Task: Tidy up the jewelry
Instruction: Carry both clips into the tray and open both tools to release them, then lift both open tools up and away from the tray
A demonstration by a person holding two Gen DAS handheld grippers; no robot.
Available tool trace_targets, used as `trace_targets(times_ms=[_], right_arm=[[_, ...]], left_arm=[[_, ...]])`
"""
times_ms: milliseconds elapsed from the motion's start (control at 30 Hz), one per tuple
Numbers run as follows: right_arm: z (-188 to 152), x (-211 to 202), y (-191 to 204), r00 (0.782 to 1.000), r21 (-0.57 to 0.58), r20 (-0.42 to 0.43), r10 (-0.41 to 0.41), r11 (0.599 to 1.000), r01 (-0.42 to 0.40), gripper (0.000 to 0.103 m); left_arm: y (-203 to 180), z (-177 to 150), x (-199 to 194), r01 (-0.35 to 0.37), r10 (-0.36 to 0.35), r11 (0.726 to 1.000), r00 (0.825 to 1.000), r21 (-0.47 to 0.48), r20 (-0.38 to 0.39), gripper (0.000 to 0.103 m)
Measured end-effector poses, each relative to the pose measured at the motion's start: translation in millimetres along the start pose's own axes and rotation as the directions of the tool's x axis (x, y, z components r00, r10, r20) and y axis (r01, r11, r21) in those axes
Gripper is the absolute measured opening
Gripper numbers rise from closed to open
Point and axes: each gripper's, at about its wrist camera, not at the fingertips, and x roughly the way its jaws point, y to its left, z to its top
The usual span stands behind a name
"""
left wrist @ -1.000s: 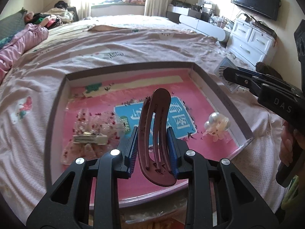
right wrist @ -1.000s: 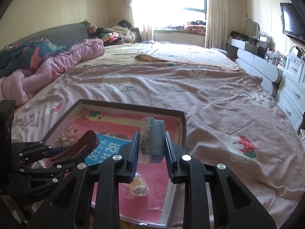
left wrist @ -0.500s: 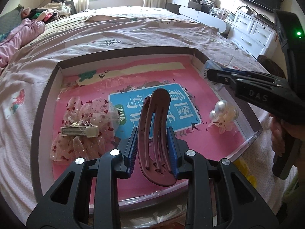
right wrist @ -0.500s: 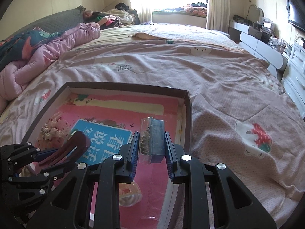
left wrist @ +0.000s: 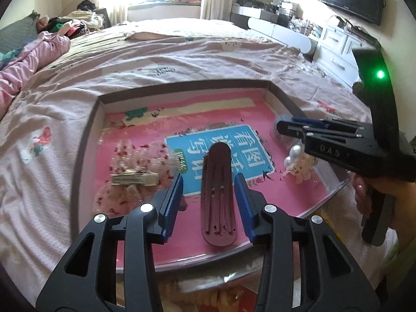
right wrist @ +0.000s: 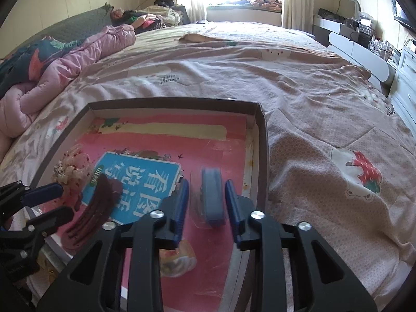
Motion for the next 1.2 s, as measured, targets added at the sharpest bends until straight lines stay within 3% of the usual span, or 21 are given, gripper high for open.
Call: trace_targets(times_ms=[367, 500, 533, 800, 967, 1067, 1200], right_arm=[[1.2, -55.7, 5.6, 0.985, -0.003, 0.173, -0.026, 1.0, 0.027, 0.06], [-1.3, -82.4, 9.3, 0.966, 0.004, 0.256, -0.04, 0.999, 0.04, 0.068], [-2.3, -89.2, 9.9, 0.96, 0.009, 0.276, -0.043, 0.999, 0.042, 0.072], [-12.1, -143.3, 15.7, 0.899, 0.036, 0.433, -0.073, 0.997, 0.063, 0.091], [-19.4, -162.5, 18.6, 0.883, 0.041, 0.463, -0.074, 0.997, 0.062, 0.094], [-25.2, -172.8, 23.2, 0.873, 0.031, 0.48, -0.083, 0.996, 0.078, 0.094], [-33.1, -185.5, 28.6, 0.865, 0.022, 0.496, -0.079, 0.997, 0.079, 0.094]], left_arm=[[12.4, 6.0, -47.4, -0.052, 0.054, 0.998, 0.991, -0.019, 0.125, 0.044], [17.9, 6.8, -66.5, -0.059, 0.065, 0.997, 0.983, -0.041, 0.171, 0.046], [18.7, 7.2, -70.5, -0.06, 0.068, 0.997, 0.981, -0.046, 0.182, 0.052], [24.8, 3.3, -104.0, -0.072, 0.091, 0.994, 0.959, -0.081, 0.268, 0.068], [24.2, -2.3, -118.0, -0.071, 0.094, 0.994, 0.951, -0.086, 0.294, 0.075], [23.7, -6.2, -126.1, -0.07, 0.095, 0.993, 0.947, -0.092, 0.307, 0.086], [22.8, -10.3, -137.1, -0.077, 0.102, 0.993, 0.94, -0.09, 0.326, 0.087]])
